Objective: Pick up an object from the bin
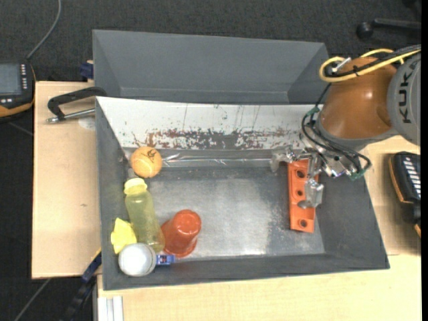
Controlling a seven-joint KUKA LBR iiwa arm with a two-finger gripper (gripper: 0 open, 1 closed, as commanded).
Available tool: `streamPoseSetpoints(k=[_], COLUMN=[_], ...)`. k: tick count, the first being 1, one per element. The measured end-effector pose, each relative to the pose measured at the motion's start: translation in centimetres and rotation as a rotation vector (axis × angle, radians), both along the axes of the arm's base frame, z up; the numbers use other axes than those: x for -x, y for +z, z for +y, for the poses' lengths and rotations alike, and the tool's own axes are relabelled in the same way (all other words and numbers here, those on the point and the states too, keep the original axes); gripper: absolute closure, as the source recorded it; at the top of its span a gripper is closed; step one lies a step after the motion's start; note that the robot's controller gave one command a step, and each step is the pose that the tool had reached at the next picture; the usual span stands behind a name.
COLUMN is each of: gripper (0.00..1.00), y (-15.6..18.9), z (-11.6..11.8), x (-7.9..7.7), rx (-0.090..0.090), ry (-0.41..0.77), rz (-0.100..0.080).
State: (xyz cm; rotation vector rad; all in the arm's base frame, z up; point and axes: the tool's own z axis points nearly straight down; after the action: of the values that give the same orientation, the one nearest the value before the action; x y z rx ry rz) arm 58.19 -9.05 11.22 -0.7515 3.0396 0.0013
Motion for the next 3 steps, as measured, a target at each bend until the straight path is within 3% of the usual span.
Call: streamPoseSetpoints(k=[1,2,3], gripper=[0.00,0.00,0.00], y=[1.1,-1.2,-3.4], z=[0.5,-1.6,-4.6], x=[-0.9,-0.4,0.5], rx=[0.004,0.000,0.005], ry=[0.190,0.227,0.403], rz=[-0.003,-0.004,-0.004])
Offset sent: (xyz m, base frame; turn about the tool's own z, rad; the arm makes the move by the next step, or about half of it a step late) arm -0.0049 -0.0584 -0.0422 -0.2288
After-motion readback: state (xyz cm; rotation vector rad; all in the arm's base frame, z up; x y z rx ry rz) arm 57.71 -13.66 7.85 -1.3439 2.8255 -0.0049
